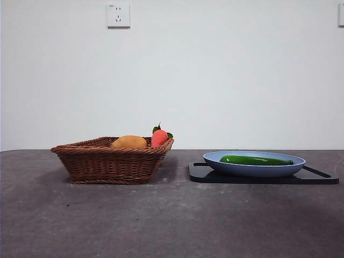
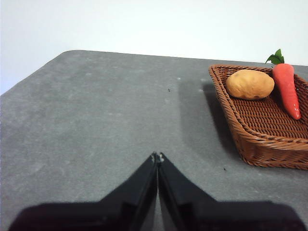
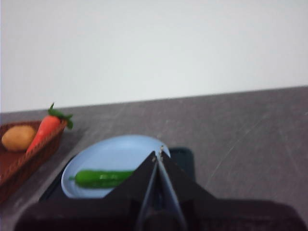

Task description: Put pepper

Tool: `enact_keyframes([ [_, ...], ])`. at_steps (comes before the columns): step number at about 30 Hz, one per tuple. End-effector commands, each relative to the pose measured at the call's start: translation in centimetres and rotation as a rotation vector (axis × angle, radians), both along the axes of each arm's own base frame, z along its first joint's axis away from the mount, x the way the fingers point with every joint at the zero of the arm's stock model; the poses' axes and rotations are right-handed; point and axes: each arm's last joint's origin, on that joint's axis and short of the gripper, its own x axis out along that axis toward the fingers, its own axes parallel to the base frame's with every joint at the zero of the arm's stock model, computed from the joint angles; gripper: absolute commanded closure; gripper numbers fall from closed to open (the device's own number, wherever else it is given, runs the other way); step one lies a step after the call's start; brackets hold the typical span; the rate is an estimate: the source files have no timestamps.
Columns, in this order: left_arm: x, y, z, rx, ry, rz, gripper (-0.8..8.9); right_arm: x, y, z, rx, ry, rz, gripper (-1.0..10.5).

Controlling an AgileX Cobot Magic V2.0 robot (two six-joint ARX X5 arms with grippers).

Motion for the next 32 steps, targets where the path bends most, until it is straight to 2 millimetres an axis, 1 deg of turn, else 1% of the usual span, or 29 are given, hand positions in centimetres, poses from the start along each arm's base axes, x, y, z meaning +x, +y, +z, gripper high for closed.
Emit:
enact_keyframes([
  [1,0.0,0.0,-0.2,-0.005,-0.005,0.005,8.06,0.0,0.1,-1.1,0.014,0.002,0.010,9.4],
  [7,0.0,0.0,-0.2,-0.005,-0.005,0.005,8.06,0.1,0.3,-3.5,0.042,0.053,0.030,9.4],
  [14,0.0,0.0,-0.2,-0.005,-0.005,0.005,8.06,-0.1,0.3,-4.0,0.037,0.096,0.029,9.4],
  [19,0.0,0.0,-0.2,-0.005,-0.005,0.005,8.06,-0.2,0.3,-4.8,0.032,0.176,0.028,9.4],
  [22,0.0,0.0,-0.2,-0.005,-0.005,0.005,8.06,-0.2,0.3,-4.8,0.077,0.179,0.027,9.4],
  [32,0.0,0.0,-0.2,-0.005,-0.005,0.005,8.06,-0.2,0.3,-4.8,0.076,0.178,0.023,9.4],
])
